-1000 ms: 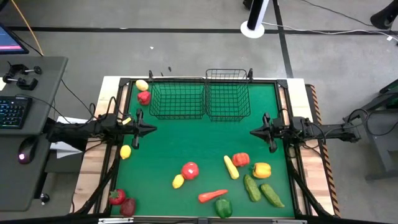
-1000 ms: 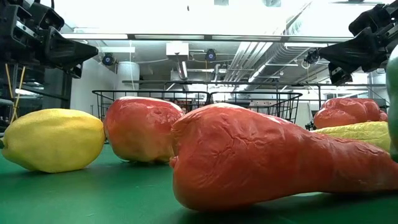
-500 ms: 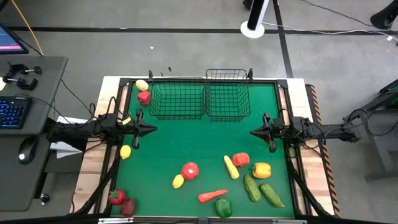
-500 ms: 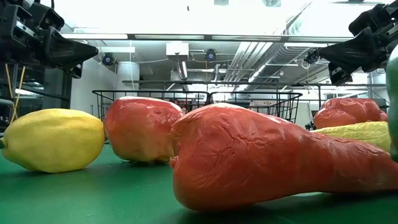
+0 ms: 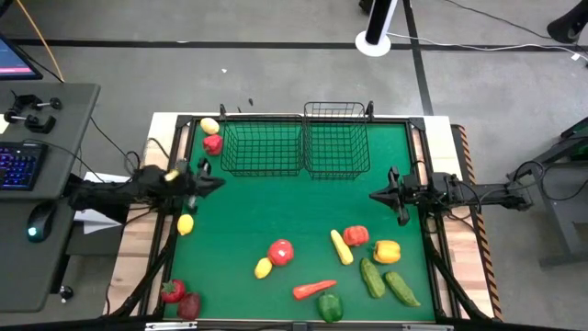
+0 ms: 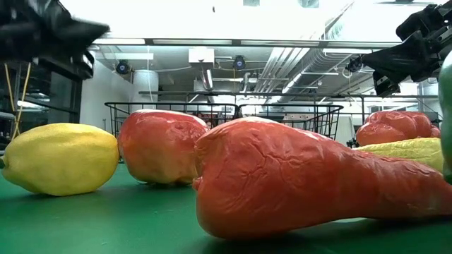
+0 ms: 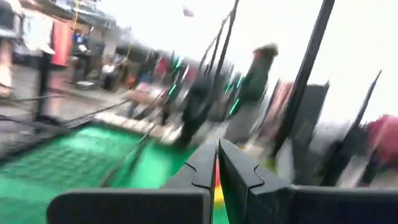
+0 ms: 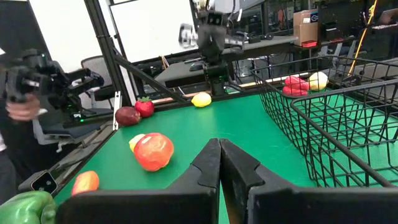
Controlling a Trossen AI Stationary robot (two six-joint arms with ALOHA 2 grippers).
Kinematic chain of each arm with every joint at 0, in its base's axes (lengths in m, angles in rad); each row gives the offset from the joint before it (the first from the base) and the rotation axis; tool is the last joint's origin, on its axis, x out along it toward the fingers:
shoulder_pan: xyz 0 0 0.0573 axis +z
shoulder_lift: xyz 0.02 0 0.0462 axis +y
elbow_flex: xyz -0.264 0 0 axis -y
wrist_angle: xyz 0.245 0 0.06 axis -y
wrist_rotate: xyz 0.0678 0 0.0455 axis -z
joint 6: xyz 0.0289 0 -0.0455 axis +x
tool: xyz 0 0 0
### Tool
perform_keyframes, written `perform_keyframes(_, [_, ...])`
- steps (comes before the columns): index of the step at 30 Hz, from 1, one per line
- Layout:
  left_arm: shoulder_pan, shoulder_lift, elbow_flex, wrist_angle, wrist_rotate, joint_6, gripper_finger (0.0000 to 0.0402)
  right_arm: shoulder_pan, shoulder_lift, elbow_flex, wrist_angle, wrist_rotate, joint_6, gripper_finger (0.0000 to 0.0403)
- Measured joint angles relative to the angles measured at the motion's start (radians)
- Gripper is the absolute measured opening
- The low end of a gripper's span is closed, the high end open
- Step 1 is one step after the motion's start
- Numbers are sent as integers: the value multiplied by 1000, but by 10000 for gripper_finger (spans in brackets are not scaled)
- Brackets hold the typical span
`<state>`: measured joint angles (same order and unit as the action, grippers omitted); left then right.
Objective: Sort produce into baskets
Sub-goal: Put the bottom yellow lemon into the left wire basket
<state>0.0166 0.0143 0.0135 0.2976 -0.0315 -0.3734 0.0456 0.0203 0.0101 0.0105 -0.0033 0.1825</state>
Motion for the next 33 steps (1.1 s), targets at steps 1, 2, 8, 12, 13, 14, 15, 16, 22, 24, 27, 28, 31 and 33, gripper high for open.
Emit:
perform_keyframes(1, [0,3,0,75,-32,-61,7,0,0,0,0,0,0,0])
perform_keyframes(2, [1,15,2,142,-69,-101,7,0,0,0,0,0,0,0])
perform_keyframes(8, [-8,219,170,140,-73,-244,28,0,0,0,0,0,0,0])
perform_keyframes(12, [-49,524,414,-80,31,-190,77,0,0,0,0,0,0,0])
perform_keyframes(13, [-63,608,480,-148,69,-180,92,0,0,0,0,0,0,0])
perform_keyframes(14, [-79,693,548,-218,114,-170,108,0,0,0,0,0,0,0])
perform_keyframes(15, [-98,780,615,-292,157,-167,123,0,0,0,0,0,0,0])
perform_keyframes(16, [-120,863,676,-363,206,-171,139,0,0,0,0,0,0,0])
perform_keyframes(22, [-307,1275,955,-554,483,-308,216,0,0,0,0,0,0,0])
perform_keyframes(24, [-382,1377,1007,-565,502,-376,230,0,0,0,0,0,0,0])
perform_keyframes(27, [-472,1492,1057,-566,463,-458,241,0,0,0,0,0,0,0])
perform_keyframes(28, [-494,1521,1068,-565,434,-490,242,0,0,0,0,0,0,0])
perform_keyframes(31, [-538,1591,1079,-567,296,-575,242,0,0,0,0,0,0,0])
perform_keyframes(33, [-549,1624,1081,-567,193,-630,243,0,0,0,0,0,0,0])
